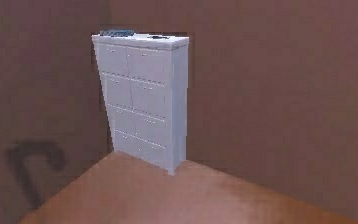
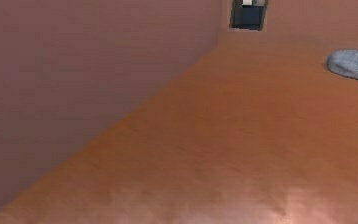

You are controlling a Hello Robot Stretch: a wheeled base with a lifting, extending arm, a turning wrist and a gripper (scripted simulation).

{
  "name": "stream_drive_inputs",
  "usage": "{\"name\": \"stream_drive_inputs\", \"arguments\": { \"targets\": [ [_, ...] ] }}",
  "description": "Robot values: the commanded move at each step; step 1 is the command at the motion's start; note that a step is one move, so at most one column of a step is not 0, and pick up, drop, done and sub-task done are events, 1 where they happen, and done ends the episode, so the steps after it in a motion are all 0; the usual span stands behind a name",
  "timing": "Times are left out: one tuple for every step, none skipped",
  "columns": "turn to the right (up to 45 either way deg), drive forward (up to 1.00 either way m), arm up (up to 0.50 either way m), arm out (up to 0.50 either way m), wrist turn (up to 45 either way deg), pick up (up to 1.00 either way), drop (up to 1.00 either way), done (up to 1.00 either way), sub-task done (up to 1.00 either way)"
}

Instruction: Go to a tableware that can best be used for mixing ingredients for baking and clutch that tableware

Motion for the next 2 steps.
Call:
{"name": "stream_drive_inputs", "arguments": {
  "targets": [
    [-45.0, 0.0, 0.0, 0.0, 0.0, 0.0, 0.0, 0.0, 0.0],
    [-12.0, 0.0, 0.0, 0.0, 0.0, 0.0, 0.0, 0.0, 0.0]
  ]
}}
